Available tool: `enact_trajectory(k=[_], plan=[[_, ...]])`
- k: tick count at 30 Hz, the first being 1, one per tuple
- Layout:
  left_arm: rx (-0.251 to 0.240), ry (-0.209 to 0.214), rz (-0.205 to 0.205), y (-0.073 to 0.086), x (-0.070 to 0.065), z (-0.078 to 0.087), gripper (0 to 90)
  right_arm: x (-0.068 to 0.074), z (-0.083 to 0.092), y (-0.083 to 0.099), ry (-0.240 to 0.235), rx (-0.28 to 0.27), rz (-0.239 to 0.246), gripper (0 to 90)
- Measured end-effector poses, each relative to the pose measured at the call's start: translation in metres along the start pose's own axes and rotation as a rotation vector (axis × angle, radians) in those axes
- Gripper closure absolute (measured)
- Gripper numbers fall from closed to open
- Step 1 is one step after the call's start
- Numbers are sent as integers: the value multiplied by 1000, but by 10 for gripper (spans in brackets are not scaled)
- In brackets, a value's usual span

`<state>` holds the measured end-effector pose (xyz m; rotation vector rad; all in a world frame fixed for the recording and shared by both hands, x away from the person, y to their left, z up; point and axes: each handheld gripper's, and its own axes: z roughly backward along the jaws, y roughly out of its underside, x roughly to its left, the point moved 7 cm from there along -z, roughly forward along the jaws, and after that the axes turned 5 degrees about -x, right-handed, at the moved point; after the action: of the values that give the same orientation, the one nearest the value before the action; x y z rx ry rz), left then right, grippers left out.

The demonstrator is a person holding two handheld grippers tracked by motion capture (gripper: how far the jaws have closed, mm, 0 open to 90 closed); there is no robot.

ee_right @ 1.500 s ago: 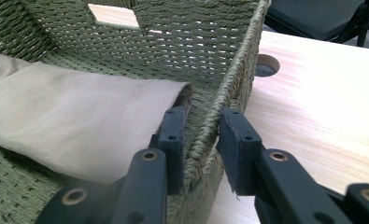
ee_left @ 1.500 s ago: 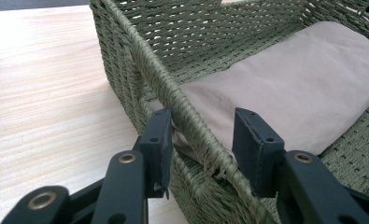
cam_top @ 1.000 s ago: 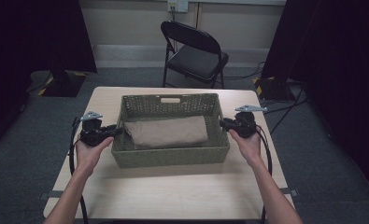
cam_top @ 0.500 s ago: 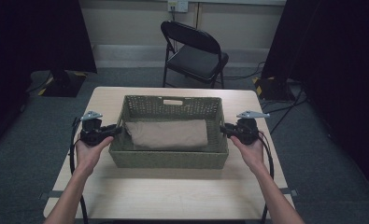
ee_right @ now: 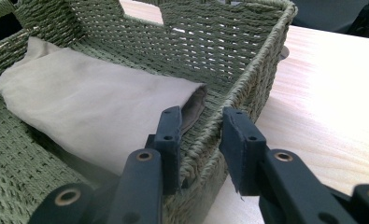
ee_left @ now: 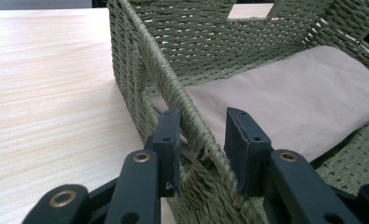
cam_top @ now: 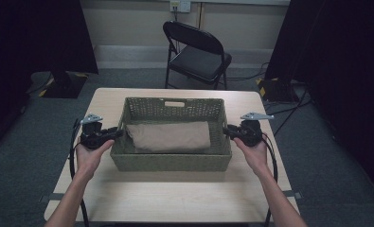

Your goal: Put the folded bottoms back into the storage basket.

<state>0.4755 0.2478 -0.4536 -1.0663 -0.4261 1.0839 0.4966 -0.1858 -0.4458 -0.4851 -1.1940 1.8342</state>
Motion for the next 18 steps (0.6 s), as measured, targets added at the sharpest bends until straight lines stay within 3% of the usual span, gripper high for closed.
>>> enact_trajectory(k=[5,9,13,18], plan=[[-1,-6,-14,-2,0,1,659,1,-1,-1,-6,-3,-7,597],[-17,-43,-18,-6,4,8,492,0,2,-3,-2,-19,-15,522],[-55,-49,1,-9,8,23,415,-4,10,-4,-4,-41,-29,407],[-36,-42,-31,-6,6,39,344,-6,25,-3,1,-43,-11,308]])
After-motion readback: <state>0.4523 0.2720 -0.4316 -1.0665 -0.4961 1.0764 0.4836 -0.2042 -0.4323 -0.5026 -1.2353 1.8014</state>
